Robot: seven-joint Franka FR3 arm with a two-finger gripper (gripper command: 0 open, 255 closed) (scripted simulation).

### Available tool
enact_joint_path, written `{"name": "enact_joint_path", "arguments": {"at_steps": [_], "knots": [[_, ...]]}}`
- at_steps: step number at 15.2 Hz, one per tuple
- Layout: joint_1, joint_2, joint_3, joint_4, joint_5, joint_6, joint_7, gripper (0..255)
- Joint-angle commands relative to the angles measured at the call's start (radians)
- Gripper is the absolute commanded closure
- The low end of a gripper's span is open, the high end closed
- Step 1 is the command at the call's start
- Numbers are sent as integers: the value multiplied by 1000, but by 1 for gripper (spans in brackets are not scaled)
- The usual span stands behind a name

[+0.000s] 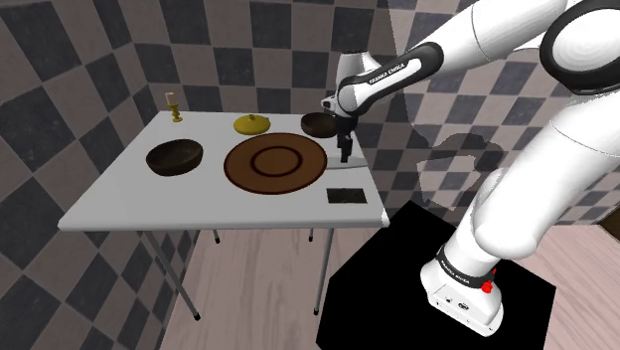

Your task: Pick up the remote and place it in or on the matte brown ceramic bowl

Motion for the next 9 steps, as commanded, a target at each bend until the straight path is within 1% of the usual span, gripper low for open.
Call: {"name": "enact_joint_path", "arguments": {"at_steps": [1, 6, 9], "knots": [[2, 23, 0, -12, 7, 37, -9, 0], [2, 64, -3, -38, 16, 102, -17, 0], [2, 64, -3, -38, 16, 102, -17, 0]]}}
